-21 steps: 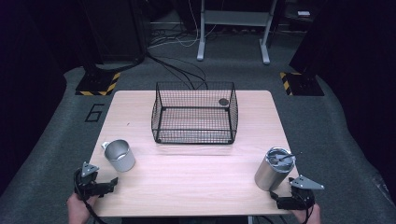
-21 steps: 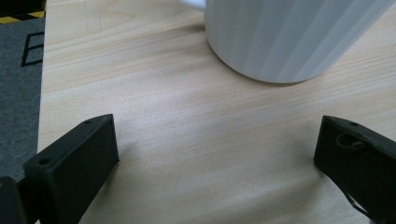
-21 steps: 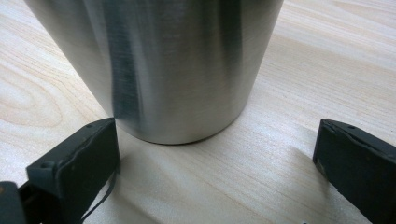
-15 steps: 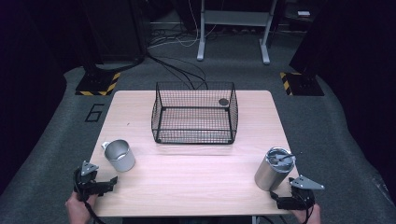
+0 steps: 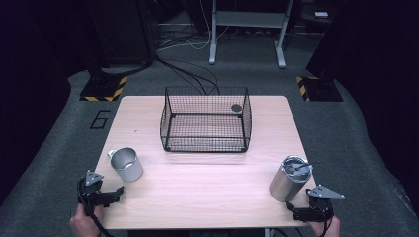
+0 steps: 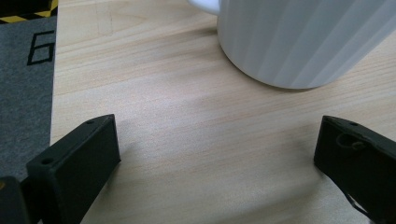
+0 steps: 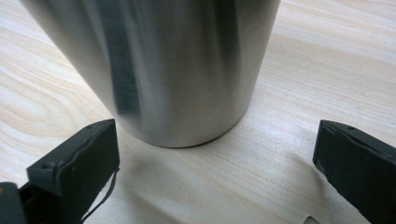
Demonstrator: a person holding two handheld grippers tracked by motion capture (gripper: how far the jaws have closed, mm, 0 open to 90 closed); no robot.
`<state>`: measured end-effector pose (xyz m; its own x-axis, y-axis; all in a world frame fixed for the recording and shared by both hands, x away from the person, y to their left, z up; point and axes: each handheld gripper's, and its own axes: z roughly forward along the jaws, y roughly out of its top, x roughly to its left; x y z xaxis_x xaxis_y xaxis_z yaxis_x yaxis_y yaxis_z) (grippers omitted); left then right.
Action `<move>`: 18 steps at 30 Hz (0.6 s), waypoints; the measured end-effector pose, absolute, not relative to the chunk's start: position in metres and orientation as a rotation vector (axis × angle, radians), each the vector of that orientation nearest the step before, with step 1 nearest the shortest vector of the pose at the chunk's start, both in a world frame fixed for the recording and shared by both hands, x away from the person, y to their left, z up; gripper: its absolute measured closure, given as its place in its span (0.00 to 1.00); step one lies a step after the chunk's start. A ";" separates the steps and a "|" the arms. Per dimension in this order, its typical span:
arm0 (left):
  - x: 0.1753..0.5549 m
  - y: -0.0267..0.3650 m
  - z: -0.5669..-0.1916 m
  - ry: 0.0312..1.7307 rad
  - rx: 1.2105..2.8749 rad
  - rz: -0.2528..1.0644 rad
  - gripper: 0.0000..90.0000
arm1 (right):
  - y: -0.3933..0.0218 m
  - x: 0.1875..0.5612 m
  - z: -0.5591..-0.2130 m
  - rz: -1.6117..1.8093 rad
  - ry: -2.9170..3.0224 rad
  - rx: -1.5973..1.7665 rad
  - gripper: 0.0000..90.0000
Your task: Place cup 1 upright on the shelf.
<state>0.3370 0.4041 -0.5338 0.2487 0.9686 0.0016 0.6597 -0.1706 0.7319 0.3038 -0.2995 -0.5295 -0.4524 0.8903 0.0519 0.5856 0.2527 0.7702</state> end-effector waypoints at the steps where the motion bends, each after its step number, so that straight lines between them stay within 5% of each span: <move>1: 0.337 0.404 -0.534 1.480 1.909 0.646 0.00 | -0.300 0.302 -0.526 1.045 2.131 1.345 0.00; 18: 0.336 0.404 -0.534 1.487 1.908 0.648 0.00 | -0.284 0.294 -0.481 1.113 2.134 1.335 0.00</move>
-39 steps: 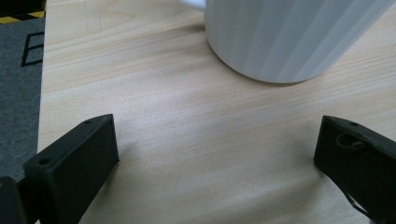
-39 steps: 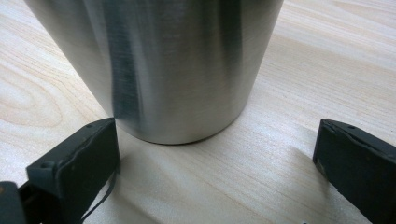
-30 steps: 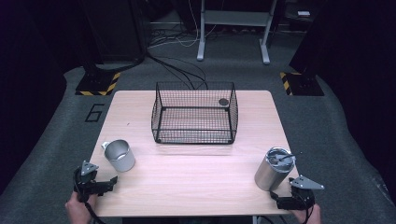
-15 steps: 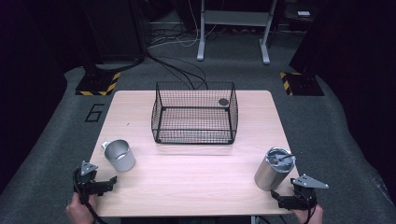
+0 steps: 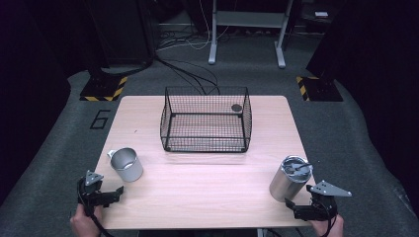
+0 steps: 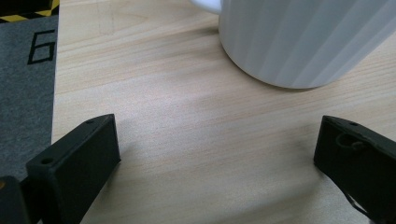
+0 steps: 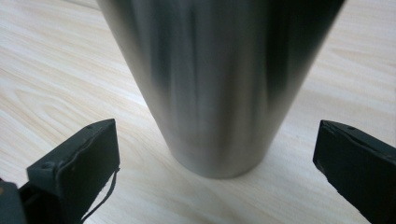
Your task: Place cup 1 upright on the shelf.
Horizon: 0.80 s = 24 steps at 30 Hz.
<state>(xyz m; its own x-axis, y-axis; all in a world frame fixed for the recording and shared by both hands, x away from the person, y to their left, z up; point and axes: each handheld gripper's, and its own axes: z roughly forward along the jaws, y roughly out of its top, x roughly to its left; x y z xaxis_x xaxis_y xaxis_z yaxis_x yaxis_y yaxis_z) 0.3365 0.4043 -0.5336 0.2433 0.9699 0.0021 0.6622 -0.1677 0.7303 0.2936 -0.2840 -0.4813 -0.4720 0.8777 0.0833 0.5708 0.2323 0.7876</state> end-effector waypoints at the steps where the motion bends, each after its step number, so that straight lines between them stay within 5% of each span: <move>1: 0.336 0.404 -0.534 1.487 1.908 0.648 0.00 | -0.283 0.294 -0.479 1.115 2.125 1.330 0.00; 24: 0.339 0.404 -0.534 1.488 1.907 0.645 0.00 | -0.272 0.310 -0.433 1.198 2.017 1.306 0.00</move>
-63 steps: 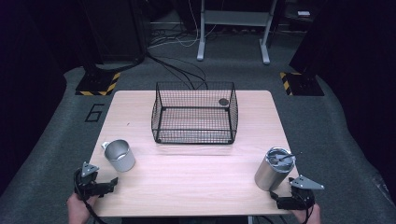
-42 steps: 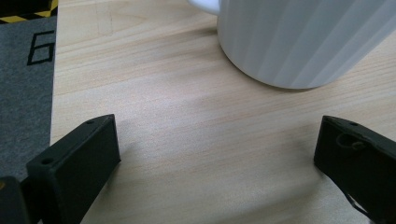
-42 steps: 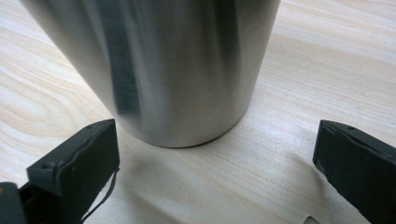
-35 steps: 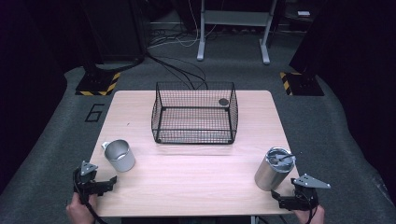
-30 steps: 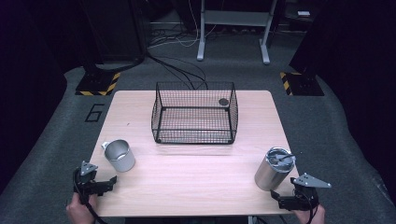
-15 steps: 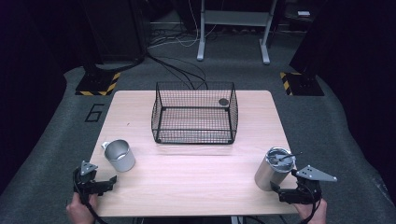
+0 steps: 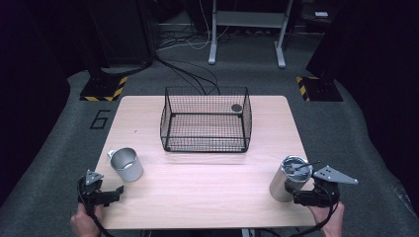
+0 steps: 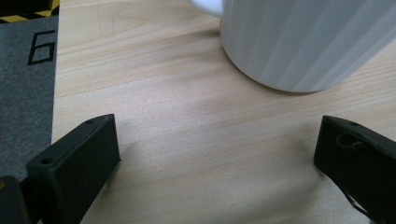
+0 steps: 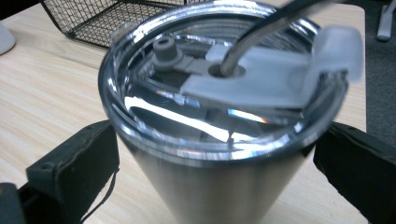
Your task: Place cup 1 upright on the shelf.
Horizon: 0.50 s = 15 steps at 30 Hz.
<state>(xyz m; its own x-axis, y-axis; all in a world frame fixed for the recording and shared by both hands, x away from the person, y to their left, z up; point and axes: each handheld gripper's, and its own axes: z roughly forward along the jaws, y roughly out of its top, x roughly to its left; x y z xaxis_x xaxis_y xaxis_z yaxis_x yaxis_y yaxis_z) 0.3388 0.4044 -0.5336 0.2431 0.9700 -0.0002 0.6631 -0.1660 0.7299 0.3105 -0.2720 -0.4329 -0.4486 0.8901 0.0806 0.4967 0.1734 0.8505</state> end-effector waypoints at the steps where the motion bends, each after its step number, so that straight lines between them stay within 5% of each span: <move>1: 0.339 0.404 -0.534 1.487 1.909 0.646 0.00 | -0.271 0.312 -0.432 1.195 2.021 1.301 0.00; 15: 0.339 0.404 -0.534 1.487 1.909 0.646 0.00 | -0.259 0.328 -0.427 1.153 2.011 1.282 0.01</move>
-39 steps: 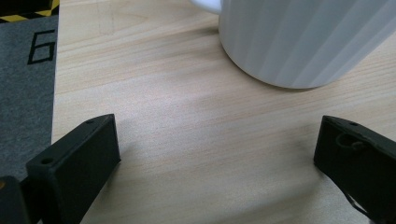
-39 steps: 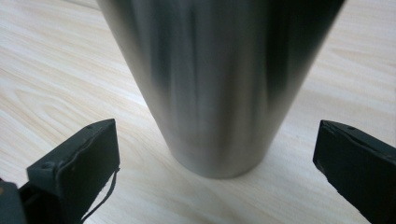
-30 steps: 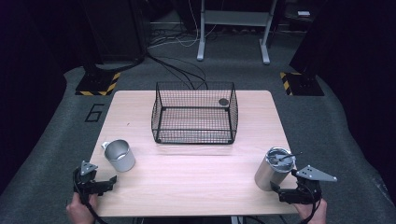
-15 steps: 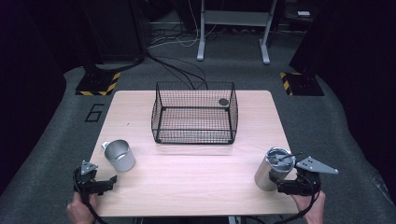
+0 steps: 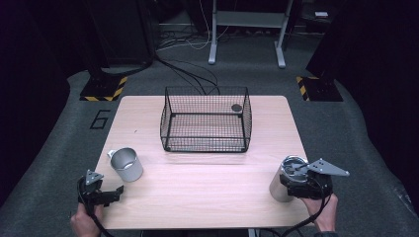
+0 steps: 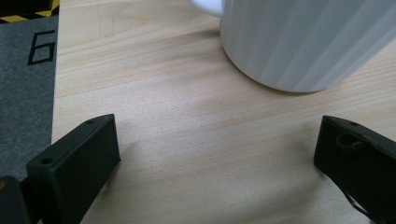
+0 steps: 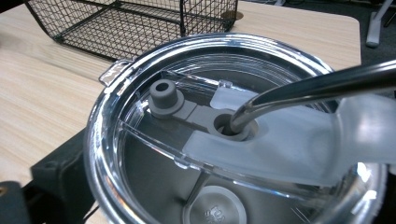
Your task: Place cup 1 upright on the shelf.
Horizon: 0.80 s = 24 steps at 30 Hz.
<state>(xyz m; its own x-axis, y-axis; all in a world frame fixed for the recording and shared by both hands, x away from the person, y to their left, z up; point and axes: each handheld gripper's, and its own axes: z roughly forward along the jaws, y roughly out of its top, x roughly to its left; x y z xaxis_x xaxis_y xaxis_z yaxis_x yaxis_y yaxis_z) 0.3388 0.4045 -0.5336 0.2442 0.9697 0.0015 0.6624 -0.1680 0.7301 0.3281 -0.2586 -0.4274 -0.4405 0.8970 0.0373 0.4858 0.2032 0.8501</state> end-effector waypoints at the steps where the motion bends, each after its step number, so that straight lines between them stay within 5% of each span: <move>1: 0.339 0.404 -0.534 1.487 1.909 0.646 0.00 | -0.258 0.329 -0.429 1.156 2.003 1.286 0.02; 24: 0.339 0.405 -0.534 1.487 1.910 0.646 0.00 | -0.259 0.327 -0.422 1.153 1.955 1.288 0.04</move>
<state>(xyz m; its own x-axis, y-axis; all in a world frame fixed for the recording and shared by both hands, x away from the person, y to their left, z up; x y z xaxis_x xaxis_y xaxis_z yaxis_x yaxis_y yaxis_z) 0.3388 0.4045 -0.5335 0.2443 0.9697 0.0019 0.6636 -0.1686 0.7288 0.3275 -0.2595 -0.4221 -0.4079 0.9127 0.0258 0.4643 0.1830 0.8665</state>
